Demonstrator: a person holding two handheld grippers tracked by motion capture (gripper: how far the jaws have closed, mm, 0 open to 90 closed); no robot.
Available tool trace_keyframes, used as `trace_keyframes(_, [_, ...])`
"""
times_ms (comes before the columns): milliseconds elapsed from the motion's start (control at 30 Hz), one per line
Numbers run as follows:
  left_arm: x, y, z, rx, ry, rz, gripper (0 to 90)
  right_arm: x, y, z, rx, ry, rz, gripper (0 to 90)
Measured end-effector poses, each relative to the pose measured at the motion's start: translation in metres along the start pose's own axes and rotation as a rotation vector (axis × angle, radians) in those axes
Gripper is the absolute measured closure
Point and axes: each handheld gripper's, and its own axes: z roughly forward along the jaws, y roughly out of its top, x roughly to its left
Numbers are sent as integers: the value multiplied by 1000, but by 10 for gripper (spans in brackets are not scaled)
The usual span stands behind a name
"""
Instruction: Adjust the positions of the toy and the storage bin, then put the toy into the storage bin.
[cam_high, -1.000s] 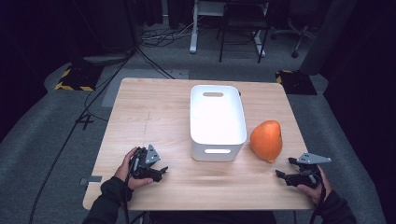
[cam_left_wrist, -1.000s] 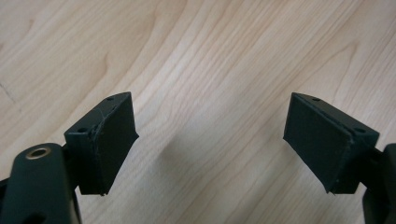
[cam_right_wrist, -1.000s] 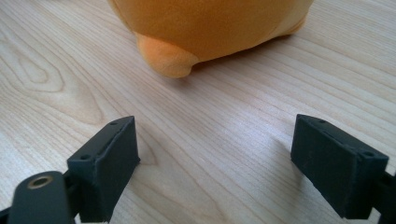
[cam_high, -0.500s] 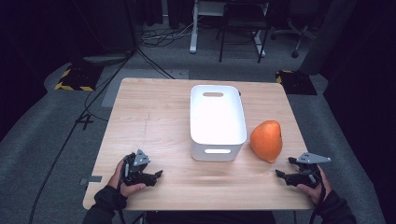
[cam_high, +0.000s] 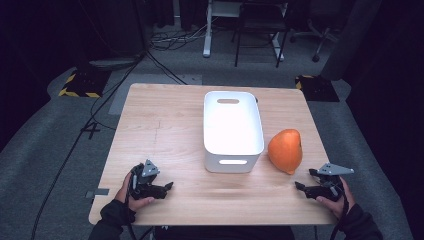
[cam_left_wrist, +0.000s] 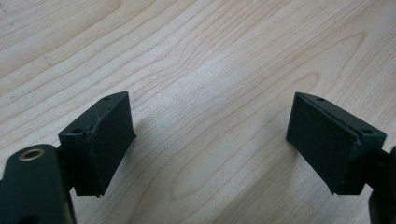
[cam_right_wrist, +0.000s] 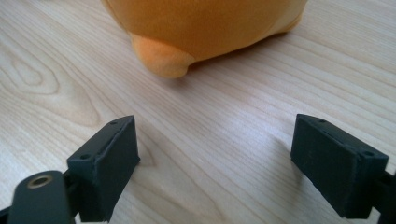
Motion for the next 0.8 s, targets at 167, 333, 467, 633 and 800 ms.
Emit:
trace_keyframes(167, [1,0,0,3,-17,10,152,-2,-1,-2,9,4,-7,150])
trace_keyframes(333, [2,0,0,3,-14,13,152,-2,2,-7,11,11,41,197])
trace_keyframes(467, [3,1,0,6,-18,19,152,1,10,-13,-11,-11,36,198])
trace_keyframes(633, [3,1,0,6,-19,24,152,7,24,-19,-56,-49,10,211])
trace_keyframes(800, [2,0,0,5,-15,17,152,11,40,-28,-120,-70,-2,214])
